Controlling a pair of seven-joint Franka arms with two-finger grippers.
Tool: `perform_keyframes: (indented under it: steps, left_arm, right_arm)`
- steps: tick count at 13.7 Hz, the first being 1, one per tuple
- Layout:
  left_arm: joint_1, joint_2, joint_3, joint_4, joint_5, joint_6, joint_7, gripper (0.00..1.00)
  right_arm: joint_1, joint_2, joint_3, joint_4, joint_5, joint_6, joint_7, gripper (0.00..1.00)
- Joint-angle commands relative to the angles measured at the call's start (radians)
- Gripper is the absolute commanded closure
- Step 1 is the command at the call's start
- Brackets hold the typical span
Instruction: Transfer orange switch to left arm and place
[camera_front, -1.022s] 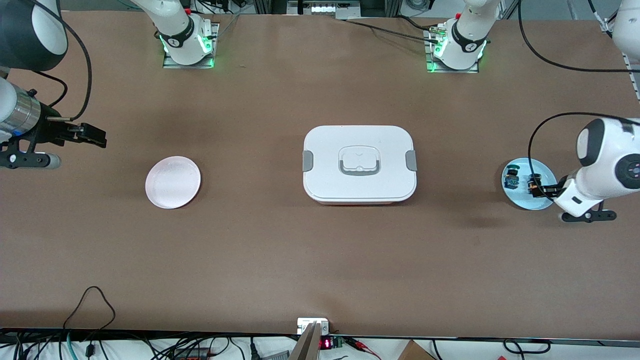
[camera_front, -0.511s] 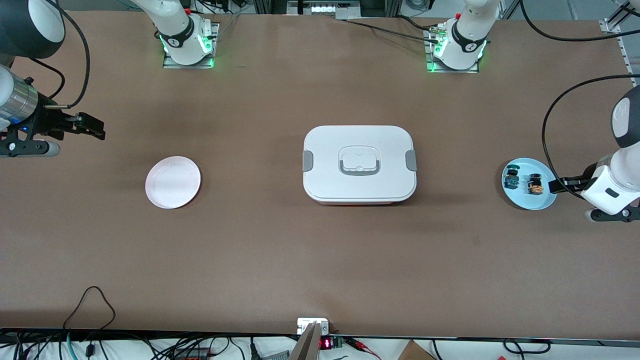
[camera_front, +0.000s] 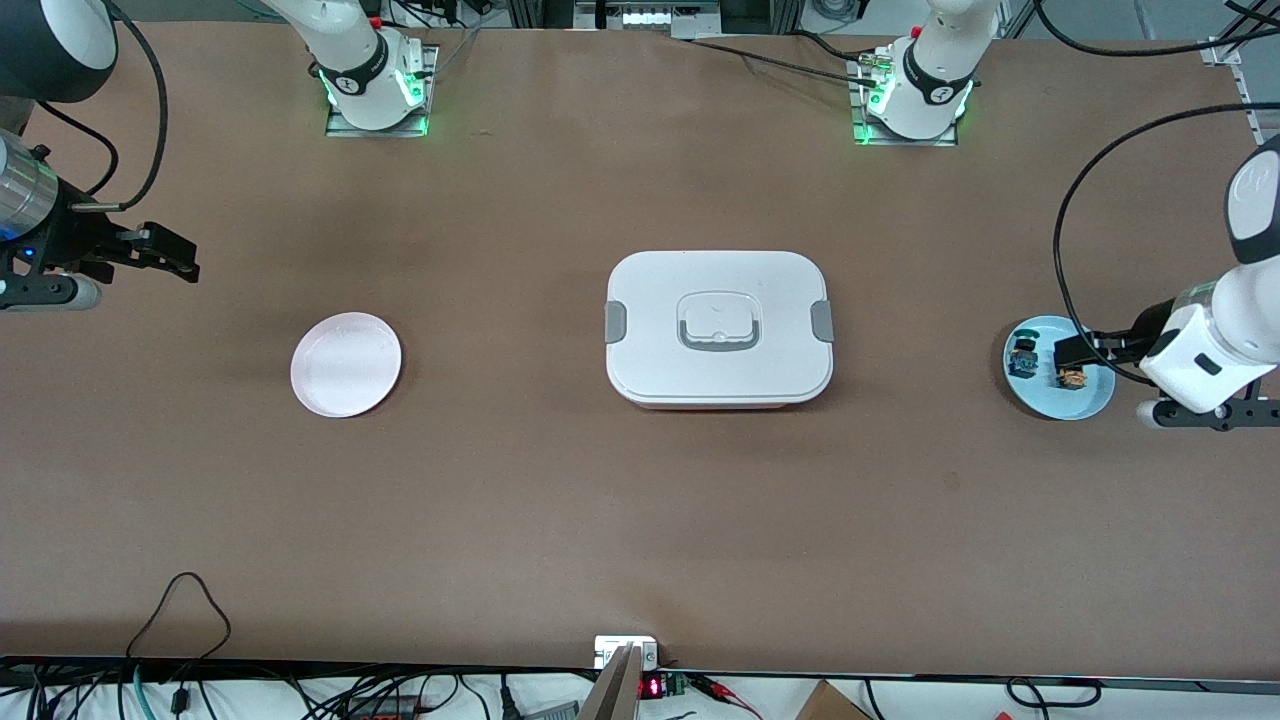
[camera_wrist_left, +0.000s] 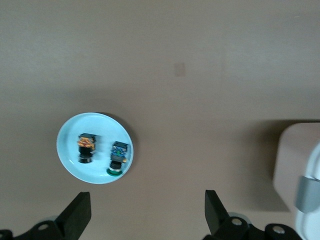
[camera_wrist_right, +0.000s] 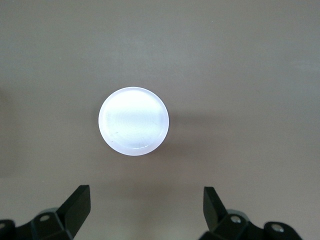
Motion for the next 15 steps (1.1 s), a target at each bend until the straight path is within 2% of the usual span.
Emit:
perform_keyframes:
  steps: [1, 2, 3, 5, 6, 10, 12, 15]
  left_arm:
    - [-0.192, -0.133, 0.233, 0.001, -0.120, -0.084, 0.036, 0.00]
    - [-0.310, -0.165, 0.386, -0.003, -0.173, -0.093, 0.056, 0.00]
    - [-0.410, -0.193, 0.511, -0.025, -0.184, -0.098, 0.110, 0.00]
    - [-0.529, -0.247, 0.679, -0.077, -0.219, -0.092, 0.188, 0.00]
    - [-0.547, -0.277, 0.717, -0.112, -0.234, -0.086, 0.193, 0.00]
    - [-0.551, -0.379, 0.751, -0.276, -0.238, 0.008, 0.207, 0.00]
    - [-0.552, -0.384, 0.751, -0.281, -0.228, 0.002, 0.219, 0.00]
    - [-0.549, -0.361, 0.741, -0.237, -0.225, -0.023, 0.221, 0.00]
  right_arm:
    - [-0.010, 0.010, 0.011, 0.035, 0.014, -0.018, 0.032, 0.00]
    - [-0.013, 0.010, 0.011, 0.035, 0.014, -0.021, 0.027, 0.00]
    - [-0.014, 0.010, 0.011, 0.035, 0.016, -0.024, 0.026, 0.00]
    - [-0.014, 0.009, 0.011, 0.035, 0.016, -0.026, 0.026, 0.00]
    - [-0.016, 0.007, 0.011, 0.035, 0.016, -0.029, 0.026, 0.00]
    - [-0.014, 0.009, 0.011, 0.041, 0.016, -0.053, 0.026, 0.00]
    - [-0.011, 0.009, 0.011, 0.043, 0.016, -0.053, 0.026, 0.00]
    - [-0.013, 0.009, 0.011, 0.043, 0.017, -0.055, 0.027, 0.00]
